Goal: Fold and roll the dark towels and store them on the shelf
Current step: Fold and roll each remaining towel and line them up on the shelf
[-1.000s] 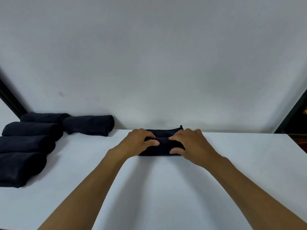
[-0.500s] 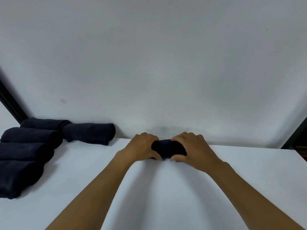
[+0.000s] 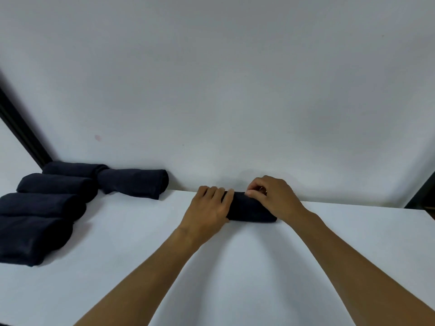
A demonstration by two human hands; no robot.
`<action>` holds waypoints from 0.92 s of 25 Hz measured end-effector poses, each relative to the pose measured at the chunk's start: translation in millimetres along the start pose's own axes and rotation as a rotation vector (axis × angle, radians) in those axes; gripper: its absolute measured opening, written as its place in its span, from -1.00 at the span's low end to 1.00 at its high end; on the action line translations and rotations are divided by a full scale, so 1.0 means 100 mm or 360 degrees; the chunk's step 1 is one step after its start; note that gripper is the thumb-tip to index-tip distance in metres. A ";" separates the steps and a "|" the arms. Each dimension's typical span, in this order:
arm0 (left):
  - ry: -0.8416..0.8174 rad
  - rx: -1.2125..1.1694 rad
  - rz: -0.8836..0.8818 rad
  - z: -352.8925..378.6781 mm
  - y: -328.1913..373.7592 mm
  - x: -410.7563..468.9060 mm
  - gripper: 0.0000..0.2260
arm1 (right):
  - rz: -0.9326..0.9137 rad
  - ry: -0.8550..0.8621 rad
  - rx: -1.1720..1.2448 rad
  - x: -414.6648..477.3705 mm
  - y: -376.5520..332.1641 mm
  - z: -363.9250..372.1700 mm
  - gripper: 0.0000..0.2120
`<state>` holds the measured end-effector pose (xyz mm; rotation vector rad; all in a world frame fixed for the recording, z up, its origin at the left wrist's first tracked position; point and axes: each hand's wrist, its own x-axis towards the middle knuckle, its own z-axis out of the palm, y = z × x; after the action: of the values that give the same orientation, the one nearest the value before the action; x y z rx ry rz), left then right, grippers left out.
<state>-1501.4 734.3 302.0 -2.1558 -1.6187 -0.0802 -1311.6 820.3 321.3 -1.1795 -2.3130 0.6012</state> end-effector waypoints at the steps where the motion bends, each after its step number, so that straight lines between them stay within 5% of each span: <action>1: 0.0000 -0.0093 -0.0008 0.02 -0.01 0.00 -0.42 | -0.0167 0.0078 -0.0155 -0.06 0.00 0.01 -0.82; 6: -0.0565 -0.0490 -0.0179 -0.22 -0.20 0.23 -0.62 | -0.0328 -0.0185 -0.0613 -0.24 0.07 0.10 -0.46; 13: -0.0196 -0.0175 -0.0132 -0.22 -0.30 -0.37 -0.46 | -0.0117 -0.0475 -0.0241 -0.21 -0.46 0.10 -0.52; 23: -0.0409 0.0030 -0.0568 -0.37 -1.92 -1.29 -0.63 | -0.0700 -0.0281 -0.0474 0.52 -2.03 1.22 -0.47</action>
<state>-1711.6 645.9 355.6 -1.9004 -2.1282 0.1079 -1536.0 734.4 351.6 -0.7115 -2.7675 0.2111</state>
